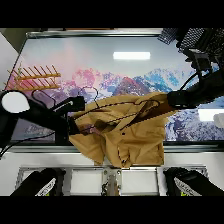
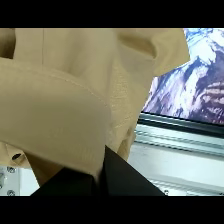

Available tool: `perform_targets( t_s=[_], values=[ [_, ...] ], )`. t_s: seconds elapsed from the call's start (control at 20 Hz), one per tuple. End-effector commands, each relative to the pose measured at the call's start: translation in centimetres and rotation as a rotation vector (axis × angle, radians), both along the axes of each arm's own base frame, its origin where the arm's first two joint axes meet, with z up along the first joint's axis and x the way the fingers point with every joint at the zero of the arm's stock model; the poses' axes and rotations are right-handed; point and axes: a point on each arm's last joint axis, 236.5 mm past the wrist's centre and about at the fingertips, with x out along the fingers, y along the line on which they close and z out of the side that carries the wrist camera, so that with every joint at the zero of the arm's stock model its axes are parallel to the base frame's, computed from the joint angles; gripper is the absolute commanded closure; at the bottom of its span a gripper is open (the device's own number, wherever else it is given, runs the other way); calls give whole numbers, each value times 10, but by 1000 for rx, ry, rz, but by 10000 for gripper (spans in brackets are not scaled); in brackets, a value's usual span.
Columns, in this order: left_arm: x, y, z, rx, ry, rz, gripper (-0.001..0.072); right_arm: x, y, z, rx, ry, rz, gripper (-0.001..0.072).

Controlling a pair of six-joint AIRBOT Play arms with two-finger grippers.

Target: Fold the clothes and pants, and hang the long-sleeved shirts on hangers.

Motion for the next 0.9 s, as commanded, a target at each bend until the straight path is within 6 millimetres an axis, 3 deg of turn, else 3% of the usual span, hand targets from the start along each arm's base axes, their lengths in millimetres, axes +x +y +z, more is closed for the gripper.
perform_targets(
  t_s=[0.0, 0.15, 0.3, 0.45, 0.55, 0.85],
  values=[
    [10, -5, -21, 13, 63, -6, 697, 0, 0, 0, 0, 0, -1, 691],
    [13, -17, -30, 11, 58, -45, 697, 0, 0, 0, -5, -3, 21, 690],
    [17, -32, -41, 11, 58, -70, 697, 0, 0, 0, -38, -28, 173, 690],
    [24, -43, -50, -15, 83, -53, 696, 0, 0, 0, -39, -29, 177, 690],
    [27, -54, -50, -57, 100, -40, 696, 0, 0, 0, -38, -29, 177, 690],
    [33, -60, -49, -86, 91, -27, 697, 1, 0, 0, -38, -32, 177, 690]
  ],
)
